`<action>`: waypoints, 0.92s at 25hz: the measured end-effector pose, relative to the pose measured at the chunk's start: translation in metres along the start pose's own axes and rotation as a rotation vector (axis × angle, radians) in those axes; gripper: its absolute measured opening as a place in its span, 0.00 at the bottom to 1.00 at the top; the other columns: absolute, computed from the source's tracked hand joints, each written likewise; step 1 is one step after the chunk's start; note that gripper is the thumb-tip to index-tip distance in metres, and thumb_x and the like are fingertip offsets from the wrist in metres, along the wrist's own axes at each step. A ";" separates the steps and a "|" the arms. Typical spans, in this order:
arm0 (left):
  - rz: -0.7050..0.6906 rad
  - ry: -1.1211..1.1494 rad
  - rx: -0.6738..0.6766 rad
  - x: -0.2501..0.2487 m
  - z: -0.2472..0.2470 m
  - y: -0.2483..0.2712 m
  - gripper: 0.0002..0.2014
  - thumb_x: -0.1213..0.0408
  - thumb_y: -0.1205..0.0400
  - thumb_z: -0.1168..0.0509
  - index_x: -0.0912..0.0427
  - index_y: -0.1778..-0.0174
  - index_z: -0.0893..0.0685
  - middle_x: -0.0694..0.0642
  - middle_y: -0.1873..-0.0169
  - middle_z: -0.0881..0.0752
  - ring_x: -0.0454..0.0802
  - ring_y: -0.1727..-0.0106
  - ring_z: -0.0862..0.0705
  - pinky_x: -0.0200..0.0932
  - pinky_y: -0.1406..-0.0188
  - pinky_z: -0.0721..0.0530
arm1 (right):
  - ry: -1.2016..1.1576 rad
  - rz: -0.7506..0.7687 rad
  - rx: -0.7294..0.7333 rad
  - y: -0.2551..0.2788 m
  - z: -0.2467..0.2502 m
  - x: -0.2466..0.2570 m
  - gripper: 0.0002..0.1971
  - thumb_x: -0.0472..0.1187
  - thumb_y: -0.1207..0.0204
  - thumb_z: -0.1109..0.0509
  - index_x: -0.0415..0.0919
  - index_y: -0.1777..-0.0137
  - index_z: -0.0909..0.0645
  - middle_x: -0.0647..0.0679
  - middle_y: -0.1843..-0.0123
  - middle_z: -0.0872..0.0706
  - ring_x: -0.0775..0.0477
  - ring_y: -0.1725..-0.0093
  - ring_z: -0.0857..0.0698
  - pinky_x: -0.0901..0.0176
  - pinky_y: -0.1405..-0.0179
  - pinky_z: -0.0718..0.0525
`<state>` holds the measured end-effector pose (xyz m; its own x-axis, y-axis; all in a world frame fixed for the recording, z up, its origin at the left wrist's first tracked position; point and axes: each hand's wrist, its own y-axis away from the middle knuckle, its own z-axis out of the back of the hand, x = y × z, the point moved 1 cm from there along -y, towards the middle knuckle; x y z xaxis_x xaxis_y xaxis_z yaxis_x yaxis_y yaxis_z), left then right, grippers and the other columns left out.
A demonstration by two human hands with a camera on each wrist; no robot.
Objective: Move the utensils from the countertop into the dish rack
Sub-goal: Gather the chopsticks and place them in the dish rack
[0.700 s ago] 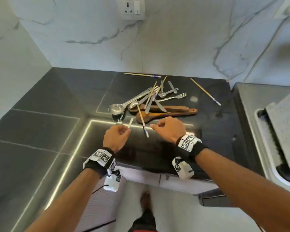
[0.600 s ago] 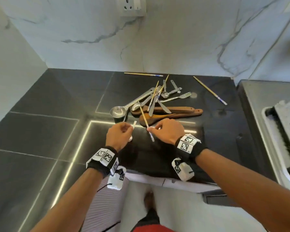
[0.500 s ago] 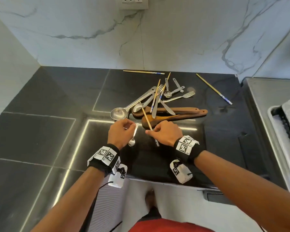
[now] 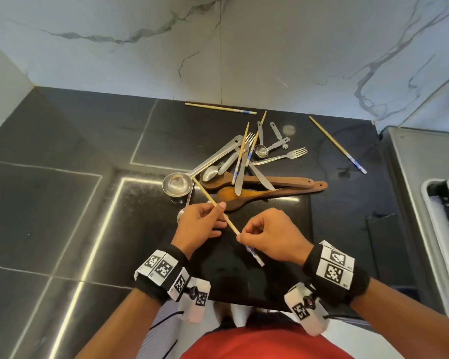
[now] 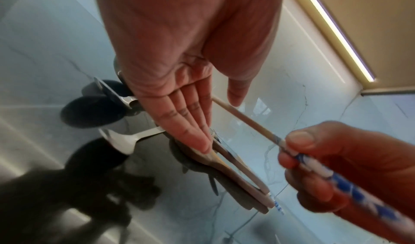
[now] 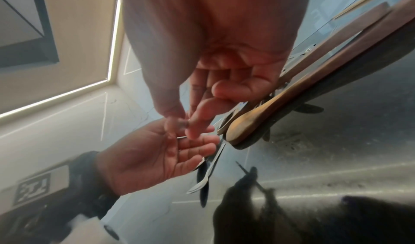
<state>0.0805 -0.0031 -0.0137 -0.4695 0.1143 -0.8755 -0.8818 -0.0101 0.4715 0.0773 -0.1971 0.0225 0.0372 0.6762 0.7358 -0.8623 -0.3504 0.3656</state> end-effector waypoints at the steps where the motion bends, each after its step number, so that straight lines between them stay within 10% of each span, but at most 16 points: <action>1: 0.006 0.060 -0.002 -0.002 -0.001 0.004 0.14 0.54 0.15 0.33 0.62 0.49 0.10 0.60 0.55 0.06 0.53 0.53 0.07 0.43 0.58 0.09 | 0.014 0.023 0.024 0.001 -0.001 0.003 0.08 0.50 0.27 0.22 0.49 0.63 0.07 0.55 0.69 0.09 0.56 0.68 0.12 0.51 0.56 0.10; 11: -0.093 0.258 -0.341 -0.023 0.025 0.020 0.13 0.58 0.18 0.29 0.66 0.49 0.10 0.59 0.65 0.08 0.47 0.68 0.11 0.37 0.70 0.12 | 0.302 0.113 -0.189 -0.109 0.061 0.025 0.15 0.56 0.24 0.27 0.47 0.61 0.07 0.53 0.65 0.09 0.53 0.61 0.12 0.53 0.54 0.12; 19: -0.083 0.243 -0.291 -0.018 0.026 0.011 0.12 0.58 0.15 0.33 0.64 0.52 0.10 0.60 0.62 0.09 0.51 0.60 0.09 0.43 0.63 0.09 | 0.568 -0.088 -0.085 -0.196 0.074 0.011 0.19 0.60 0.28 0.26 0.44 0.64 0.20 0.51 0.71 0.14 0.50 0.66 0.13 0.58 0.67 0.19; 23: -0.104 0.231 -0.244 -0.030 0.047 -0.007 0.11 0.59 0.13 0.36 0.62 0.50 0.12 0.59 0.62 0.11 0.50 0.59 0.09 0.46 0.60 0.08 | 0.492 -0.190 -0.048 -0.217 0.069 0.003 0.22 0.63 0.33 0.22 0.43 0.59 0.14 0.49 0.64 0.08 0.48 0.62 0.08 0.51 0.54 0.10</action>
<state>0.1032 0.0407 0.0138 -0.3494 -0.1002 -0.9316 -0.8974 -0.2500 0.3635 0.2991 -0.1639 -0.0158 -0.0361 0.9532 0.3001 -0.8859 -0.1695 0.4318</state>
